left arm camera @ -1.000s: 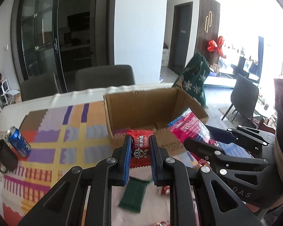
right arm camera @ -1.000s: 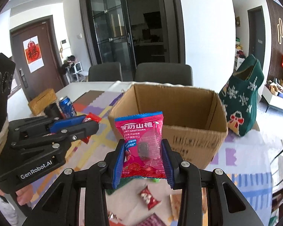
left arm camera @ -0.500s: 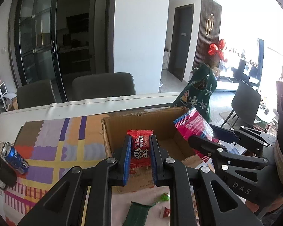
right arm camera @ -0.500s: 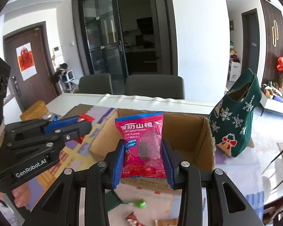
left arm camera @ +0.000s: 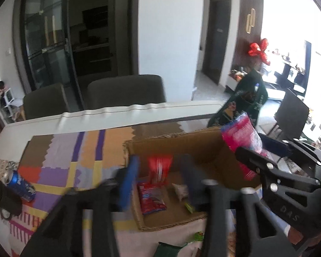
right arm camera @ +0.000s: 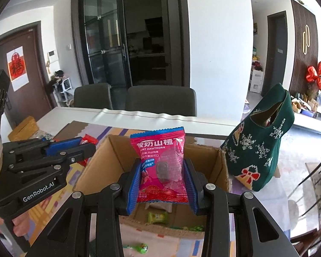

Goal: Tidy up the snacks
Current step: 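Carry both snacks into the cardboard box and open both tools, then move both open tools back toward the remaining snacks on the table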

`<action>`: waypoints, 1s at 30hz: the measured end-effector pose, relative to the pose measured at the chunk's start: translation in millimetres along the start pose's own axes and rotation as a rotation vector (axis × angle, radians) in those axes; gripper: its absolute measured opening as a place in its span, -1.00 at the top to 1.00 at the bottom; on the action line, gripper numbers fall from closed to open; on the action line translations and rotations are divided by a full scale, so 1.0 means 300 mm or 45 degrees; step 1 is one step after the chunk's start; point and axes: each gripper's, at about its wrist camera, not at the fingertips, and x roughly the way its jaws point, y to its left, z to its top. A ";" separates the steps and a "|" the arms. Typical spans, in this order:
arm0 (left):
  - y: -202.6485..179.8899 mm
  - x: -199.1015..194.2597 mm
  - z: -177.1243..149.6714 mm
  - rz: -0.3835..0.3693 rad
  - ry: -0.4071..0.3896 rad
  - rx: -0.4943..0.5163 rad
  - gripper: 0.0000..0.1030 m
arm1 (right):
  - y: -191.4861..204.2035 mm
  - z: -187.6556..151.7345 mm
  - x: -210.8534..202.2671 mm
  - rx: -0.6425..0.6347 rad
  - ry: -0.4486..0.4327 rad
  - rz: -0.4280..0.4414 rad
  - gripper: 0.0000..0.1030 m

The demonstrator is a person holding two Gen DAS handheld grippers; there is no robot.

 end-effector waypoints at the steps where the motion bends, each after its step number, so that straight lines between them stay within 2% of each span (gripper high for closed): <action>1: 0.001 -0.010 -0.001 0.005 -0.009 -0.005 0.00 | -0.001 0.002 0.003 -0.006 0.003 -0.012 0.07; 2: 0.004 -0.021 -0.005 0.011 -0.011 -0.009 -0.03 | 0.001 0.003 0.001 -0.012 0.004 -0.038 -0.15; 4: 0.007 -0.044 -0.016 0.018 -0.019 -0.013 -0.15 | 0.002 0.000 -0.016 -0.013 -0.019 -0.085 -0.24; 8: -0.005 -0.093 -0.046 0.034 -0.035 0.018 -0.25 | 0.006 -0.015 -0.057 -0.022 -0.037 -0.077 -0.24; 30: -0.053 -0.344 -0.292 0.034 -0.057 0.045 -0.48 | 0.101 -0.207 -0.264 -0.076 -0.048 0.075 -0.24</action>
